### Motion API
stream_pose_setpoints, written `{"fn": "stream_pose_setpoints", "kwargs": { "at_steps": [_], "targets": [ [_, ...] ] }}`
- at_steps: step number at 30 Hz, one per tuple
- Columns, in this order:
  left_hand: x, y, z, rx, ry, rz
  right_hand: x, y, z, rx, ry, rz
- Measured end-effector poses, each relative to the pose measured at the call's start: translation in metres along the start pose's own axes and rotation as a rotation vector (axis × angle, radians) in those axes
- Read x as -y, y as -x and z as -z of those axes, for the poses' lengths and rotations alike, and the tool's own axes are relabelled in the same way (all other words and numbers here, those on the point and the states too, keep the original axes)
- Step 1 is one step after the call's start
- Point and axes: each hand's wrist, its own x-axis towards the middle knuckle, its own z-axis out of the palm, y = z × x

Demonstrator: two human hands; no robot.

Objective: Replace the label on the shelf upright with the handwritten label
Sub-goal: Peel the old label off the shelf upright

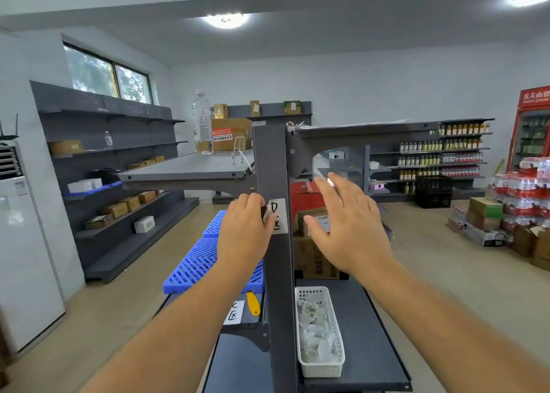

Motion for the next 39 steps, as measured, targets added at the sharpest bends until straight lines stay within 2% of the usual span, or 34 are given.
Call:
{"fn": "stream_pose_setpoints", "kwargs": {
  "at_steps": [8,22,26,31,39],
  "targets": [
    [-0.011,-0.012,0.001,0.050,0.048,0.130,0.003,-0.003,-0.009,0.011,-0.052,0.022],
    [-0.014,-0.005,0.008,0.096,0.080,0.130,0.016,-0.005,-0.016,0.054,-0.067,0.023],
    [-0.013,-0.002,0.011,0.131,0.100,0.134,0.014,-0.005,-0.017,0.097,-0.254,-0.065],
    [-0.012,0.004,0.015,0.147,0.125,0.127,0.013,-0.003,-0.021,0.148,-0.354,-0.136],
    [-0.010,0.013,0.026,0.160,0.199,0.077,0.019,-0.008,-0.023,0.214,-0.708,-0.328]
  ]
}}
